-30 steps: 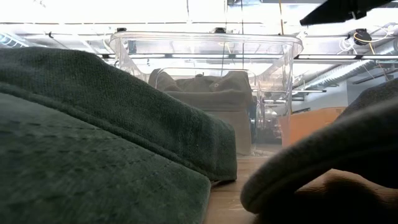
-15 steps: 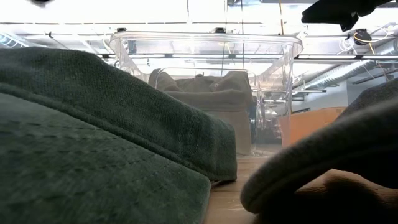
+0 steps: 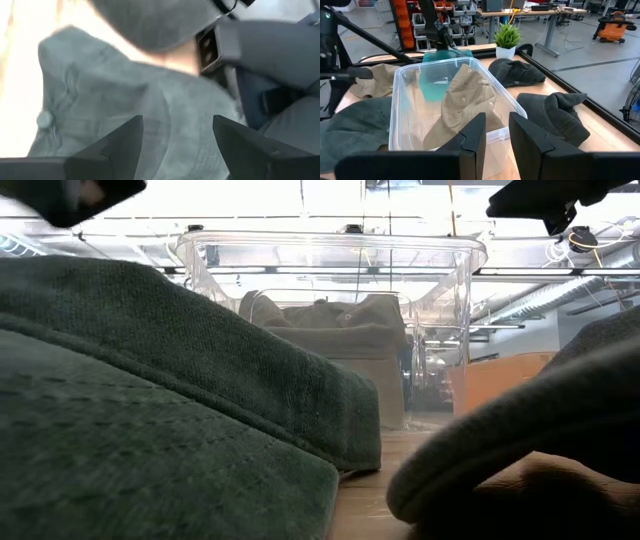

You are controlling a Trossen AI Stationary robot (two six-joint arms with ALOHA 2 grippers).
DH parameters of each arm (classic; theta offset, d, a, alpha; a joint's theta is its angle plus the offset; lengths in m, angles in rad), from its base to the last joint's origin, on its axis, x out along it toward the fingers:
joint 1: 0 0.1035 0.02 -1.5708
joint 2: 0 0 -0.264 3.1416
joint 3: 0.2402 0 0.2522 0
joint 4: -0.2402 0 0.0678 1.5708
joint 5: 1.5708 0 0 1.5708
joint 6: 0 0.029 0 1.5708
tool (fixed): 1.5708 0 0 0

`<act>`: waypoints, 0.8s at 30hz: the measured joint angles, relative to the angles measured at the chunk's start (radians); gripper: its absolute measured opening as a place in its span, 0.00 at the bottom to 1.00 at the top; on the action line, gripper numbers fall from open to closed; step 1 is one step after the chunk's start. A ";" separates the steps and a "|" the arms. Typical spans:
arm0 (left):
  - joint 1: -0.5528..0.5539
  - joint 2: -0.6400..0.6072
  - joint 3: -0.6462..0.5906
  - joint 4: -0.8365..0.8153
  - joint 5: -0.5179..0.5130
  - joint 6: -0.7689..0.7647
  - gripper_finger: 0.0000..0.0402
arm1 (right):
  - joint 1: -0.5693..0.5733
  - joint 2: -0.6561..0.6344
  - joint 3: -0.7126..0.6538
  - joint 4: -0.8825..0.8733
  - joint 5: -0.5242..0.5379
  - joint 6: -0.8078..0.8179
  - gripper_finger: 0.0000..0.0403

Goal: Pick & Place hat
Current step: Put the left green cap into the green bin

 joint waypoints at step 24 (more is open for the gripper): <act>0.022 0.055 -0.001 -0.055 0.067 -0.090 0.05 | 0.000 0.000 0.000 -0.013 -0.055 -0.020 0.18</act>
